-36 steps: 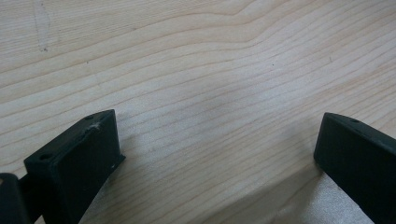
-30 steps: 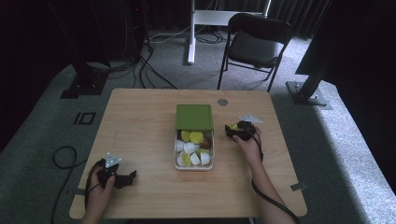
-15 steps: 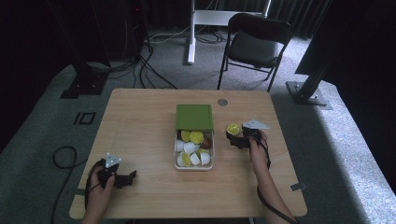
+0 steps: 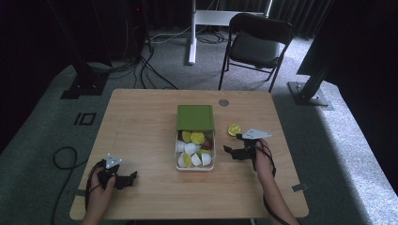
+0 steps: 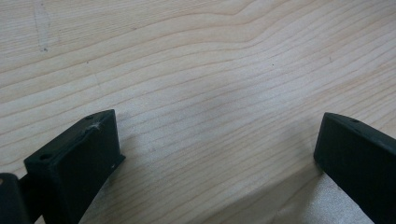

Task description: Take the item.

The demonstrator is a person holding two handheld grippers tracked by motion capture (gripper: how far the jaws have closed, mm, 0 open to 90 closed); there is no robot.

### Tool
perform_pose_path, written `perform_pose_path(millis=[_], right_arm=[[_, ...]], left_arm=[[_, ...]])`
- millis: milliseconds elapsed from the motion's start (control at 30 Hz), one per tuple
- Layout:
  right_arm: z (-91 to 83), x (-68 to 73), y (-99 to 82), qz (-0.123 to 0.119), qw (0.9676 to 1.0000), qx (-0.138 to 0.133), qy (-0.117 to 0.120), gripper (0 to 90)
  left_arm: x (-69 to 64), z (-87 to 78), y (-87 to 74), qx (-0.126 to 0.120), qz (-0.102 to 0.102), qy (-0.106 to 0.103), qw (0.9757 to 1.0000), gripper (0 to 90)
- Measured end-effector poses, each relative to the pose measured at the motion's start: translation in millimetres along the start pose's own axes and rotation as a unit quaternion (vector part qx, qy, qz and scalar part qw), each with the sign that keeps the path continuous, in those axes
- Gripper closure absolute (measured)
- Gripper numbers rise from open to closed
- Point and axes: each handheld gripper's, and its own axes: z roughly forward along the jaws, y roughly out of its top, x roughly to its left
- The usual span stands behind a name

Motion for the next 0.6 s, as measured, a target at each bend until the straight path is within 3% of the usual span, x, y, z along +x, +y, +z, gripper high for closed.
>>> perform_pose_path(millis=[200,367,500,600], right_arm=[[-6.3,14.6,-8.4,-0.03,0.9988,0.018,0.036,15.1],[-9.3,21.8,-16.2,-0.052,0.9957,0.031,0.07,15.1],[-12.5,30.0,-29.2,-0.076,0.9907,0.056,0.098,15.1],[-16.2,32.2,-34.5,-0.084,0.9895,0.064,0.099,15.1]], left_arm=[[0.0,0.0,0.0,0.0,0.0,0.0,1.0,1.4],[0.0,0.0,0.0,0.0,0.0,0.0,1.0,1.3],[0.0,0.0,0.0,0.0,0.0,0.0,1.0,1.3],[0.0,0.0,0.0,0.0,0.0,0.0,1.0,1.3]])
